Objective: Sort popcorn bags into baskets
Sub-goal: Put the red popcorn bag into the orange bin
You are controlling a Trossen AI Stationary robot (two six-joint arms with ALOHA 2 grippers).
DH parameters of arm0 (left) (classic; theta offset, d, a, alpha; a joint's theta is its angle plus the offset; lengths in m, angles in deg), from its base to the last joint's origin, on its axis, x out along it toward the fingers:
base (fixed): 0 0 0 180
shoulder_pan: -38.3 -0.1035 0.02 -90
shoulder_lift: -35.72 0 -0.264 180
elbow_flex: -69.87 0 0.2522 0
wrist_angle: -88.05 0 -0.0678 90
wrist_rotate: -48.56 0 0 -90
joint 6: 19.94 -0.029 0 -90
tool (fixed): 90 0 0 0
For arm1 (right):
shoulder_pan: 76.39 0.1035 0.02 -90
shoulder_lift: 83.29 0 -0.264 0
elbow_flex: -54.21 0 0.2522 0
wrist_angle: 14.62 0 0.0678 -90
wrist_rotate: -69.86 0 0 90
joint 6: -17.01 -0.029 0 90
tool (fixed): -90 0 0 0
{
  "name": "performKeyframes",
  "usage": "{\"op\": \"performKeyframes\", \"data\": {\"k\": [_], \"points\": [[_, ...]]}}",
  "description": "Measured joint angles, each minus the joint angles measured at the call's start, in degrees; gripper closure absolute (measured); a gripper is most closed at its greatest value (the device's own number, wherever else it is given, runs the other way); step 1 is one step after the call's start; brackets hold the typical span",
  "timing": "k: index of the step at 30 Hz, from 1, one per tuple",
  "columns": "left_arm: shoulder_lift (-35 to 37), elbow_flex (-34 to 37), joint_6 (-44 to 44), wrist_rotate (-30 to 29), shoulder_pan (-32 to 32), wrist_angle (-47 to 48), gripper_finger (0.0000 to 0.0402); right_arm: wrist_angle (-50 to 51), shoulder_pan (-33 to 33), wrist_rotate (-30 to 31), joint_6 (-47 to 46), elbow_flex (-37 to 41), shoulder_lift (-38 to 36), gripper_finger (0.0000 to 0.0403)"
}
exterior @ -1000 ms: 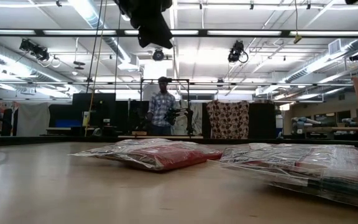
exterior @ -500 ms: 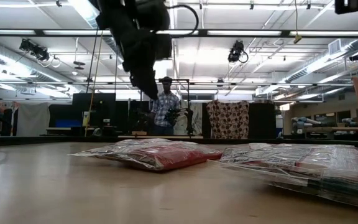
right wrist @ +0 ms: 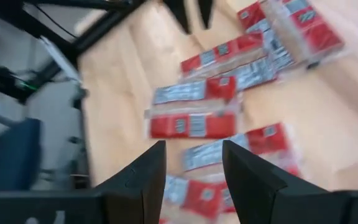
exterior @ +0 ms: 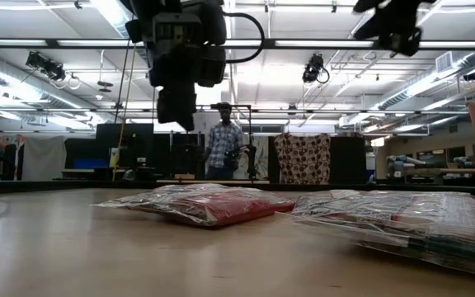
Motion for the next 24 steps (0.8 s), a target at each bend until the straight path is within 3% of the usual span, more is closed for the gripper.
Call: {"op": "performKeyframes", "data": {"k": [4, 9, 17, 24], "points": [[-0.01, 0.0, 1.19, -2.37, 2.5, 3.43, 0.0251, -1.9, -3.21, -1.41, 6.09, 0.0, 4.37, 0.0241], [-0.79, 1.46, -1.62, -3.98, 4.44, 5.4, 0.0251, -4.29, -6.56, -8.22, 10.23, 0.0, 9.95, 0.0241], [-0.81, 11.76, 1.81, -0.93, 1.3, -5.47, 0.0251, -5.13, -8.46, -19.02, 11.81, 0.02, 15.08, 0.0241], [-0.81, 20.09, 13.12, 1.2, -3.41, -19.09, 0.0251, -5.53, -8.45, -17.18, 13.69, 0.02, 15.7, 0.0241]]}}
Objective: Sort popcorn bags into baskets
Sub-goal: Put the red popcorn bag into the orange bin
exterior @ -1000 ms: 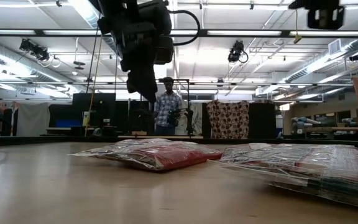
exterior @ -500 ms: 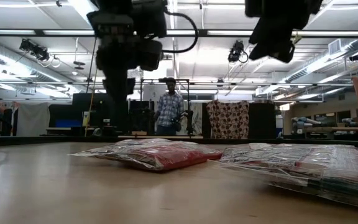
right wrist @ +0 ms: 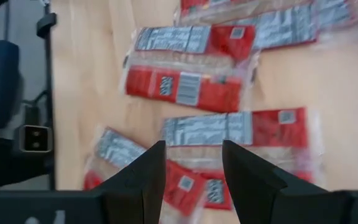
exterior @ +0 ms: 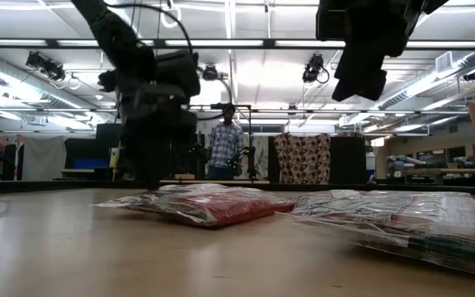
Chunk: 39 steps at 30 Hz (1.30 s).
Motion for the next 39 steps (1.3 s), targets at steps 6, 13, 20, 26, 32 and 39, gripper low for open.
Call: {"op": "performKeyframes", "data": {"k": [6, 13, 20, 26, 32, 39], "points": [[0.07, 4.33, 8.34, 1.1, -3.51, -6.01, 0.0245, -1.01, -0.57, 2.23, 3.41, 0.0, 0.0, 0.0241], [0.08, 6.09, 12.07, 2.12, -5.27, -12.36, 0.0179, -2.05, -1.22, 2.56, 3.15, 0.0, 0.0, 0.0241], [0.17, 6.16, 13.89, -3.31, -3.06, -15.93, 0.0149, -4.02, -1.22, 3.38, 2.24, 0.0, -0.01, 0.0241], [-0.16, 6.2, 18.14, -9.89, 0.11, -21.67, 0.0167, -5.08, -1.68, 4.39, 1.86, 0.0, -0.04, 0.0241], [-0.11, 6.18, 21.42, -14.31, 2.61, -24.32, 0.0209, -6.39, -2.3, 4.46, 1.86, 0.0, -0.04, 0.0241], [-0.11, 6.18, 21.56, -14.51, 5.28, -27.02, 0.0268, -7.45, -2.29, 5.66, 5.42, -0.04, 0.56, 0.0241]]}}
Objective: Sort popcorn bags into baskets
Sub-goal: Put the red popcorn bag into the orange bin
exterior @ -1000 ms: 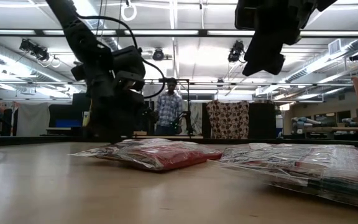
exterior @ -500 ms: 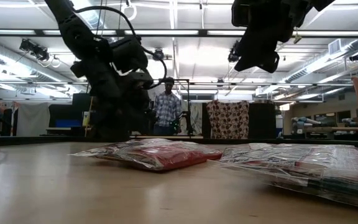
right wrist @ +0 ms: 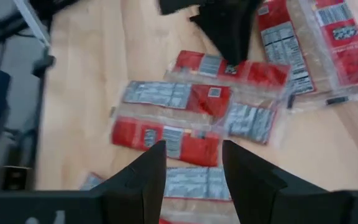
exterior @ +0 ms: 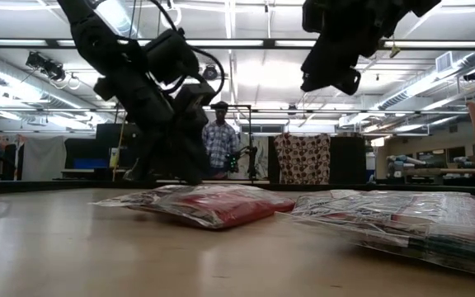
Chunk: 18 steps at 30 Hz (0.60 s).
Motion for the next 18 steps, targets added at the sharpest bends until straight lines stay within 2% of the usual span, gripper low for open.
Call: {"op": "performKeyframes", "data": {"k": [4, 9, 15, 18], "points": [[0.01, -0.04, 0.02, -0.47, 1.72, -1.77, 0.0281, -1.4, -0.23, 0.83, 3.1, 0.02, 3.29, 0.0241], [0.02, -0.02, 3.51, -1.16, 2.48, -0.21, 0.0271, -8.18, -1.05, 0.08, 5.37, 0.03, 9.18, 0.0241], [0.94, -0.93, 3.74, 8.41, 2.12, -0.52, 0.0231, -11.51, -2.8, 1.16, 5.41, 0.02, 14.73, 0.024], [2.1, -1.07, 3.8, 9.77, 3.17, -0.16, 0.0225, -11.41, -5.12, 1.15, 4.21, 0.03, 16.66, 0.0235]]}}
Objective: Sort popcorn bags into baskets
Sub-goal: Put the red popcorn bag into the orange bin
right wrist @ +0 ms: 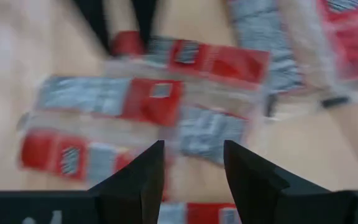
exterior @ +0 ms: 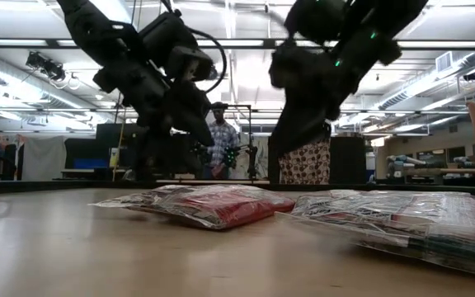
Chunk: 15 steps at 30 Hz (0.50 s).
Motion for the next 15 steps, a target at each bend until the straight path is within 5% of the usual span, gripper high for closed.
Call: {"op": "performKeyframes", "data": {"k": [5, 15], "points": [[0.35, 0.0, -0.28, -0.91, 3.28, 4.03, 0.0228, -0.85, -4.59, -3.76, -0.49, 0.0, 3.31, 0.0227], [0.35, -0.02, -1.7, -15.13, 10.64, 11.37, 0.023, -5.74, -6.93, -6.64, 3.22, -0.01, 8.96, 0.0231]]}}
